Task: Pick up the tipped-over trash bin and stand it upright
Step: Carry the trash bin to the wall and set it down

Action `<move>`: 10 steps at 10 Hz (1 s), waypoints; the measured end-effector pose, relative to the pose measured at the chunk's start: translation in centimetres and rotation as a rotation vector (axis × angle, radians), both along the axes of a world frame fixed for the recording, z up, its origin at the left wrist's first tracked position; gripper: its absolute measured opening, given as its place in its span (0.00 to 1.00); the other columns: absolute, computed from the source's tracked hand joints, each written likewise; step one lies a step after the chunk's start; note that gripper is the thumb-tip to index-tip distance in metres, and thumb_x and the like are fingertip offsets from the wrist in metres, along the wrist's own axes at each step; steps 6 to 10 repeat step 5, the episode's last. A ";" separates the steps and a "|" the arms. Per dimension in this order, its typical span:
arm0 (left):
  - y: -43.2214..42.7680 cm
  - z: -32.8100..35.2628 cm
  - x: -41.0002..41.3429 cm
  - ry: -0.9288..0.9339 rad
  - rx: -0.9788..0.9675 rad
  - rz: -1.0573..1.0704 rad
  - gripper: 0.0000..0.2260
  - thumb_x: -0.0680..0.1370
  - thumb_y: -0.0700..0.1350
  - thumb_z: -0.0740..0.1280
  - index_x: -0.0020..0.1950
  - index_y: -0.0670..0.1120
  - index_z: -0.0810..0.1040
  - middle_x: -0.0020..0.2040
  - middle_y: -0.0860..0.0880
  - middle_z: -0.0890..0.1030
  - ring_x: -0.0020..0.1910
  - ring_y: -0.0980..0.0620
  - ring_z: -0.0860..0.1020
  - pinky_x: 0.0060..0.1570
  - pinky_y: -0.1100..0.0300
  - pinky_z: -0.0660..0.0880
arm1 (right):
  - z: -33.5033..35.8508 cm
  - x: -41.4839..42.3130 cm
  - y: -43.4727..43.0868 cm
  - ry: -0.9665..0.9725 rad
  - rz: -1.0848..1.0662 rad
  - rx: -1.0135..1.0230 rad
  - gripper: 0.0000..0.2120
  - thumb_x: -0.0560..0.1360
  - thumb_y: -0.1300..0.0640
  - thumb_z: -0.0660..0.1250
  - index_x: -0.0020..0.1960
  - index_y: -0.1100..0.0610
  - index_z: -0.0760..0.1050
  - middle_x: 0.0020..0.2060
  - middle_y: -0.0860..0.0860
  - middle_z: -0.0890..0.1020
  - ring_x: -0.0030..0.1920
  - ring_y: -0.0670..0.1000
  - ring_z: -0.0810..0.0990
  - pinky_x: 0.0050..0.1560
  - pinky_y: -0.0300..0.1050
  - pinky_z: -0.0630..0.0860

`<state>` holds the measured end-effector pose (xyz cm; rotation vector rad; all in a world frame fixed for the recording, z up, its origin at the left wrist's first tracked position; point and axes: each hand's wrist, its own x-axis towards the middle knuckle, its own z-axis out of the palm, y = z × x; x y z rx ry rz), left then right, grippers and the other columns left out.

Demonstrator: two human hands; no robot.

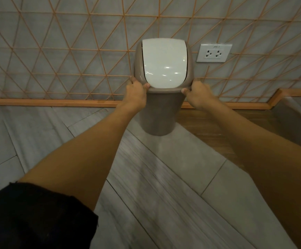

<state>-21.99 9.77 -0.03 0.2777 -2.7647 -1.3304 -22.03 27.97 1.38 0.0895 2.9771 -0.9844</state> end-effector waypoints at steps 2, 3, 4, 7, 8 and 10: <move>-1.6 -1.3 2.4 0.020 -0.021 -0.128 0.41 0.78 0.60 0.60 0.79 0.42 0.41 0.78 0.41 0.57 0.75 0.40 0.59 0.72 0.48 0.60 | -1.3 2.2 0.4 0.060 -0.028 0.039 0.36 0.78 0.53 0.60 0.78 0.54 0.42 0.68 0.64 0.68 0.66 0.66 0.71 0.65 0.64 0.69; -1.8 -0.9 4.1 0.055 -0.120 -0.105 0.39 0.79 0.57 0.62 0.79 0.43 0.42 0.78 0.42 0.57 0.76 0.40 0.58 0.71 0.48 0.59 | -1.1 3.6 0.3 0.100 -0.020 0.177 0.36 0.78 0.53 0.60 0.77 0.55 0.43 0.69 0.63 0.66 0.67 0.67 0.67 0.66 0.66 0.65; -2.6 0.7 6.3 0.095 -0.252 -0.154 0.37 0.79 0.57 0.61 0.79 0.45 0.44 0.77 0.42 0.60 0.74 0.41 0.62 0.70 0.44 0.61 | 0.4 5.9 -0.2 0.084 -0.011 0.261 0.38 0.76 0.51 0.61 0.78 0.55 0.43 0.71 0.63 0.64 0.69 0.67 0.65 0.66 0.66 0.63; -3.4 3.3 8.9 0.128 -0.440 -0.232 0.37 0.79 0.58 0.58 0.79 0.46 0.43 0.79 0.44 0.56 0.74 0.42 0.63 0.71 0.38 0.57 | 3.0 8.7 -0.9 0.041 0.054 0.345 0.40 0.75 0.50 0.63 0.78 0.53 0.42 0.73 0.62 0.61 0.72 0.67 0.60 0.66 0.69 0.59; -3.4 3.3 8.9 0.128 -0.440 -0.232 0.37 0.79 0.58 0.58 0.79 0.46 0.43 0.79 0.44 0.56 0.74 0.42 0.63 0.71 0.38 0.57 | 3.0 8.7 -0.9 0.041 0.054 0.345 0.40 0.75 0.50 0.63 0.78 0.53 0.42 0.73 0.62 0.61 0.72 0.67 0.60 0.66 0.69 0.59; -3.4 3.3 8.9 0.128 -0.440 -0.232 0.37 0.79 0.58 0.58 0.79 0.46 0.43 0.79 0.44 0.56 0.74 0.42 0.63 0.71 0.38 0.57 | 3.0 8.7 -0.9 0.041 0.054 0.345 0.40 0.75 0.50 0.63 0.78 0.53 0.42 0.73 0.62 0.61 0.72 0.67 0.60 0.66 0.69 0.59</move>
